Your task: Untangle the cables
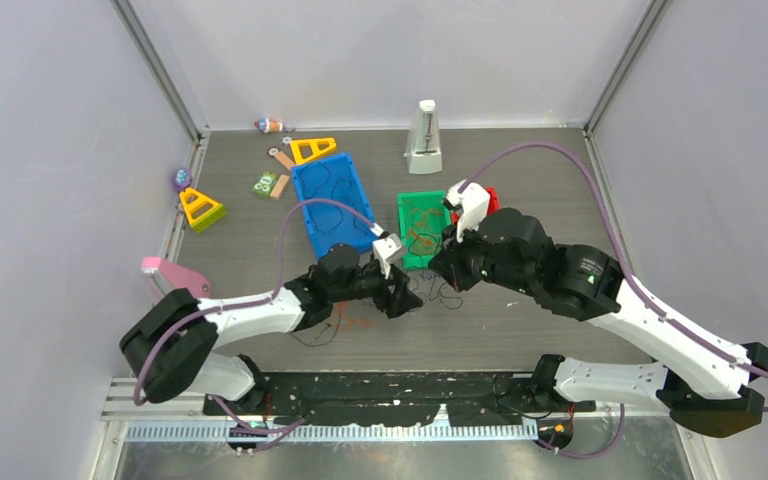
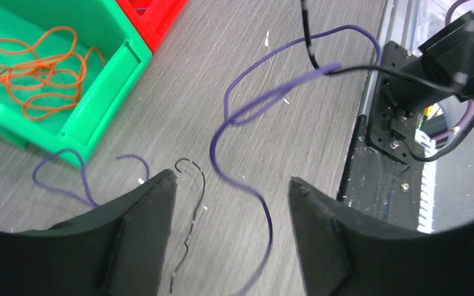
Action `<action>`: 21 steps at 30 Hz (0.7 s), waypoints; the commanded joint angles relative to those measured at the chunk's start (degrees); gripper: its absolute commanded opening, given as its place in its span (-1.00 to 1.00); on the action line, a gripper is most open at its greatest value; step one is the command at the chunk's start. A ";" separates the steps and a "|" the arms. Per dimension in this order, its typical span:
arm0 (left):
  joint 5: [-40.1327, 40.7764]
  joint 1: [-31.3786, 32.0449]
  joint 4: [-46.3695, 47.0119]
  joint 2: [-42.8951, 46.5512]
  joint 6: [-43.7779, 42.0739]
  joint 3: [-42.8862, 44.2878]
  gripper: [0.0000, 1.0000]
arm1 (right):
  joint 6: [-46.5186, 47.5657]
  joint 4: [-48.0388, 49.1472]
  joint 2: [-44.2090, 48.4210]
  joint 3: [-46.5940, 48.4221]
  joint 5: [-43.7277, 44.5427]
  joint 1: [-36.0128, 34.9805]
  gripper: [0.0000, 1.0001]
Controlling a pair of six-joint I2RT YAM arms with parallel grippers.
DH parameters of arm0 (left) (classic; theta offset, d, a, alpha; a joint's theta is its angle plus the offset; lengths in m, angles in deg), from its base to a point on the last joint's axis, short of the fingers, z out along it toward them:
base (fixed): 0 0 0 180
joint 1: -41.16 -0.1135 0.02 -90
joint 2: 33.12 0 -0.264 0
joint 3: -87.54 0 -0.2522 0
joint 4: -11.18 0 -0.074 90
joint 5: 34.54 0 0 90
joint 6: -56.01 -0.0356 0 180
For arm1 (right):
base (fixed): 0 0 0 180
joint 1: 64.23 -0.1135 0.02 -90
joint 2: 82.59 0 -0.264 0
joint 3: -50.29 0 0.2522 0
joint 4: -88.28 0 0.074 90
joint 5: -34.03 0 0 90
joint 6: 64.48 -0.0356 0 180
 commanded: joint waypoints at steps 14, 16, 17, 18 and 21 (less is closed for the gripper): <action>2.64 -21.85 0.21 7.39 14.62 -8.87 -1.00 | -18.27 -14.03 13.99 -1.95 49.25 1.78 -0.90; 4.25 -21.96 -0.69 10.58 13.96 -10.42 -1.00 | -17.85 -12.39 15.33 -2.89 50.11 1.89 -0.90; 4.79 -21.99 -0.91 12.04 14.00 -11.19 -1.00 | -15.96 -11.30 15.50 -3.39 49.50 1.90 -0.89; 5.15 -21.97 -1.36 13.70 13.86 -12.04 -1.00 | -14.87 -8.69 15.33 -3.59 47.33 1.91 -0.90; 6.16 -21.95 -5.63 19.14 12.23 -13.80 -1.00 | -6.79 -1.73 12.57 -4.24 39.59 2.00 -0.89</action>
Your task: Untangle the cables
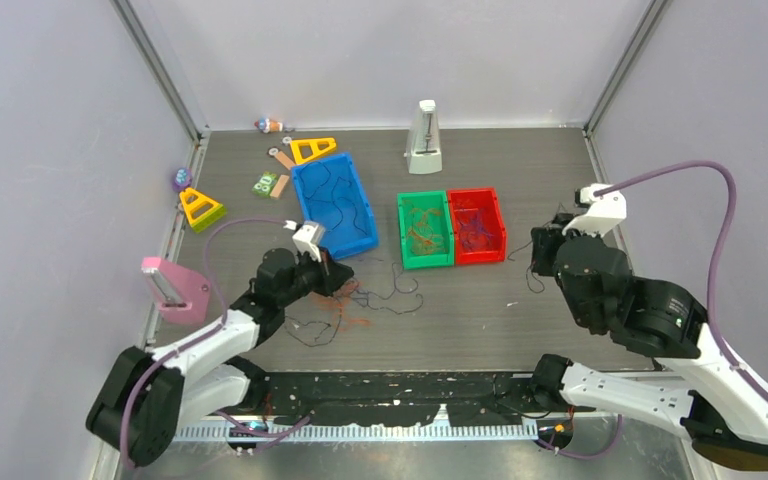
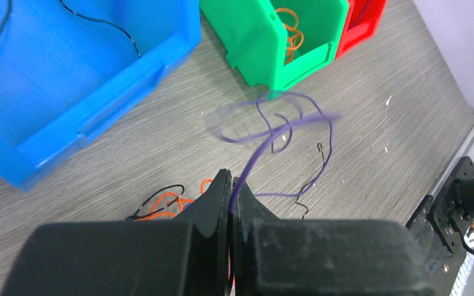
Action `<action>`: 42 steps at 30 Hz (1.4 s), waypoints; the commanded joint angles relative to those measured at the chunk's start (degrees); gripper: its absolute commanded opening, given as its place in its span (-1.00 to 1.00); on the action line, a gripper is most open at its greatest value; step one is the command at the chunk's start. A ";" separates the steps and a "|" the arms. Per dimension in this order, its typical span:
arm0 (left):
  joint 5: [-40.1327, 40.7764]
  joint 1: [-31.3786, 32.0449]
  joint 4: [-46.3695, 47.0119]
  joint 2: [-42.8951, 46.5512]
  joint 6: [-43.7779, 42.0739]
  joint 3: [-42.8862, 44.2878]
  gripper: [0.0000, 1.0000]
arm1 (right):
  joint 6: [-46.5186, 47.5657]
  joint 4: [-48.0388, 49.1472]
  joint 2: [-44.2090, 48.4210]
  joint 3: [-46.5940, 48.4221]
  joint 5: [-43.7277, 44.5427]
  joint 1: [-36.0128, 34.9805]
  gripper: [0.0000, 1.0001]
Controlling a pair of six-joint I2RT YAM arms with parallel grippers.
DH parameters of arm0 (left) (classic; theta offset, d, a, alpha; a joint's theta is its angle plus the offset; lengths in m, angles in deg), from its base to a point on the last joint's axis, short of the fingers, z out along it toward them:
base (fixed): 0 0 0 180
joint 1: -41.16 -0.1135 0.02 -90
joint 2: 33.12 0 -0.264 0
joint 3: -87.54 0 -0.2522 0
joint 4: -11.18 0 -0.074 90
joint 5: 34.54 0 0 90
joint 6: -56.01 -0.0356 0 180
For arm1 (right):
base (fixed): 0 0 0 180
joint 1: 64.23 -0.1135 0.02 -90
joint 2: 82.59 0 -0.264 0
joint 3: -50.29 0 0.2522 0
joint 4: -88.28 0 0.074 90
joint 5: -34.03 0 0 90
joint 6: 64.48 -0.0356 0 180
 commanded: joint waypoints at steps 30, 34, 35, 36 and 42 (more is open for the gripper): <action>27.64 0.13 -22.77 40.74 -3.87 -8.53 -1.00 | 21.33 37.02 -64.25 33.46 -44.74 5.48 -0.90; 27.73 0.13 -22.45 41.18 -3.78 -9.05 -1.00 | 20.63 37.82 -72.76 41.71 -50.30 7.95 -0.37; 27.72 0.13 -22.41 41.04 -3.78 -8.98 -1.00 | 20.61 36.17 -74.11 45.94 -52.64 8.73 -0.04; 27.64 0.12 -22.35 40.87 -3.78 -8.99 -1.00 | 20.59 34.99 -76.12 49.96 -52.85 9.35 0.43; 27.15 0.13 -21.28 39.71 -3.92 -9.14 -1.00 | 23.55 35.88 -67.15 40.38 -52.36 11.43 0.69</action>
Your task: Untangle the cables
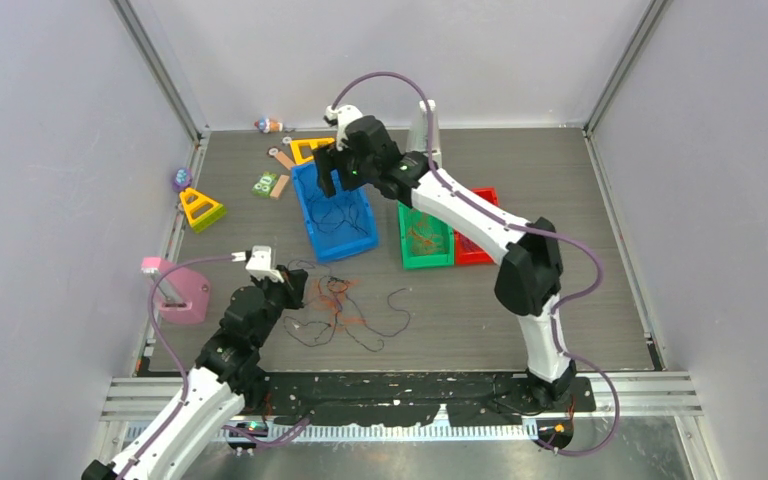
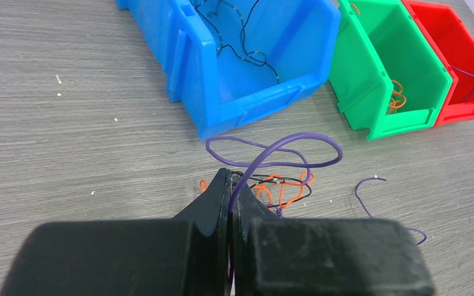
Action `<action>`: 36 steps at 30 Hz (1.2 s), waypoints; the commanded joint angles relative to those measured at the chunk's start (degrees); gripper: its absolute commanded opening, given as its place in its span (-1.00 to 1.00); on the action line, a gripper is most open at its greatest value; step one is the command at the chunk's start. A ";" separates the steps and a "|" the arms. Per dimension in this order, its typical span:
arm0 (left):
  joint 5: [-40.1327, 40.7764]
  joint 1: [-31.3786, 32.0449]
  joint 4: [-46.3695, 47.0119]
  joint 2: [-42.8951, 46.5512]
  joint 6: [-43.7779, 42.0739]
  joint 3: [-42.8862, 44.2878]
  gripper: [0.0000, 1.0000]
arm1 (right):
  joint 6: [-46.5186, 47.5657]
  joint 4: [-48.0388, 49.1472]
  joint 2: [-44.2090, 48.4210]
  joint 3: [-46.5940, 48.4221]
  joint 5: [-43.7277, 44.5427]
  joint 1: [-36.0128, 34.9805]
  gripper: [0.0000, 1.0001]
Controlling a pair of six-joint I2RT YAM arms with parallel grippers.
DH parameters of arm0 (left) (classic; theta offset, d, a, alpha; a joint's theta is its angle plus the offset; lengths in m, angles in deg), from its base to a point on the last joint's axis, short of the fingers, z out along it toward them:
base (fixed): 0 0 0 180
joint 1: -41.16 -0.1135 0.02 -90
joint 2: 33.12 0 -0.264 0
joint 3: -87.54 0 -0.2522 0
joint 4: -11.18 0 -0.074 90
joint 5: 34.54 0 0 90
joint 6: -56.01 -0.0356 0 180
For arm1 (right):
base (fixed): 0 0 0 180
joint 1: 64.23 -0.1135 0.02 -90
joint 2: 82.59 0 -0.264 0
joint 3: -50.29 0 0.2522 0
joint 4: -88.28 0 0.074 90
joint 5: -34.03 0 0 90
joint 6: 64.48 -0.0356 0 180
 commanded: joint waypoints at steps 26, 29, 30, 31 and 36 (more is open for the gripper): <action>-12.70 10.75 3.63 -7.73 -1.55 10.87 -1.00 | -0.66 37.97 54.69 -79.10 -15.18 2.92 0.64; -13.48 13.62 2.15 -8.73 -2.61 14.82 -1.00 | -1.17 41.46 53.21 -80.32 -15.25 1.08 0.62; -14.11 14.33 1.69 -9.15 -2.75 16.03 -1.00 | -1.22 43.21 52.72 -81.03 -15.39 -0.07 0.62; -14.67 14.82 1.38 -9.51 -2.74 17.17 -1.00 | -1.22 44.22 52.49 -81.47 -15.43 -0.57 0.62; -15.24 17.55 0.90 -11.21 -2.10 22.37 -1.00 | -0.70 52.39 53.08 -86.06 -15.21 -4.36 0.62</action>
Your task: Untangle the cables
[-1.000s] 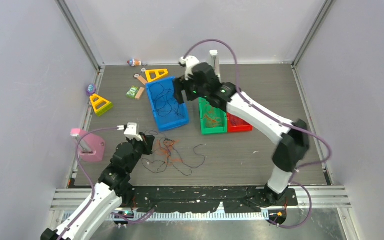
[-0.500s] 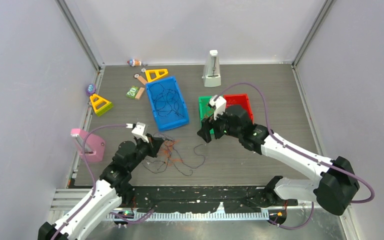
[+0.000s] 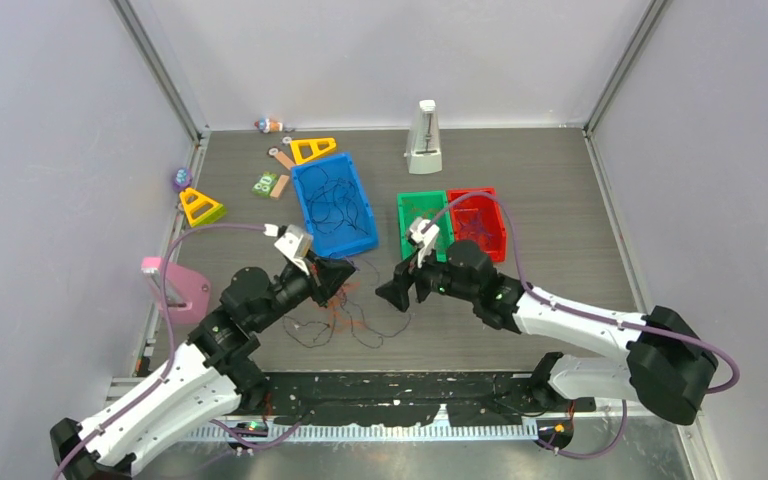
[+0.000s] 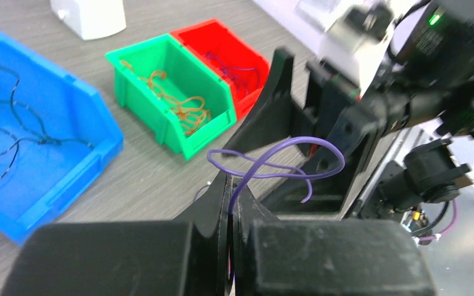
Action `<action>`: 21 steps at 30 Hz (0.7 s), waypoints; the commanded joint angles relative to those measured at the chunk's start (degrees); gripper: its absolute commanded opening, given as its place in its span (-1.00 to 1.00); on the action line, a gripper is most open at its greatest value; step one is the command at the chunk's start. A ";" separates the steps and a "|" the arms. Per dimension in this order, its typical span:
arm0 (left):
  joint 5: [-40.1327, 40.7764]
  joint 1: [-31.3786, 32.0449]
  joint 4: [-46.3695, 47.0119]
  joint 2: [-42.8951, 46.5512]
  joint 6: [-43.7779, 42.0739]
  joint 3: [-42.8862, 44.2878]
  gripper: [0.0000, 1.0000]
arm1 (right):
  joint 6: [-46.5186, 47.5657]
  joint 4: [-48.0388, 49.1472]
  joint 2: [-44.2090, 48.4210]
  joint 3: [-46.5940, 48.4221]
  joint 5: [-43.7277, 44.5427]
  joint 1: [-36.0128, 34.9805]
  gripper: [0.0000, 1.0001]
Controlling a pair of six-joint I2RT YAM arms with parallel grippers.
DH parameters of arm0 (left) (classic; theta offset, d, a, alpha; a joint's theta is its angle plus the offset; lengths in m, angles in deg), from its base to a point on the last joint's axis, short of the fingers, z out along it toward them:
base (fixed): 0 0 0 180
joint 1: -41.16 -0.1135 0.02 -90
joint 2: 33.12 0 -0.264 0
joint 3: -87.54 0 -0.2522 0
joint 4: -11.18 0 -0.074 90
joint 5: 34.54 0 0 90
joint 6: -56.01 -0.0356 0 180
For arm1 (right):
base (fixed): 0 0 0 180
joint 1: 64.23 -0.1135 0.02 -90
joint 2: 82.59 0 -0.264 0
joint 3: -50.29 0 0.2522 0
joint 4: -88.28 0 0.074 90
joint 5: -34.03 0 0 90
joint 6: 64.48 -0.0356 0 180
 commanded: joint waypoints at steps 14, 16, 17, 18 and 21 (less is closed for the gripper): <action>-7.40 4.03 0.35 -9.35 0.33 18.02 -1.00 | 1.13 22.60 3.53 -8.43 0.48 -4.22 0.62; -7.77 4.04 0.39 -9.99 0.51 19.32 -1.00 | 1.34 23.77 2.63 -7.65 -0.70 -4.33 0.62; -7.80 4.04 0.40 -10.29 0.59 19.70 -1.00 | 1.32 24.27 2.20 -6.76 -1.38 -4.43 0.63; -7.84 4.06 0.48 -10.55 0.65 20.26 -1.00 | 1.26 24.32 1.12 -6.31 -1.77 -4.50 0.62; -7.64 4.04 0.89 -11.22 0.61 21.44 -1.00 | 0.65 25.65 -1.06 -4.26 -4.23 -5.24 0.63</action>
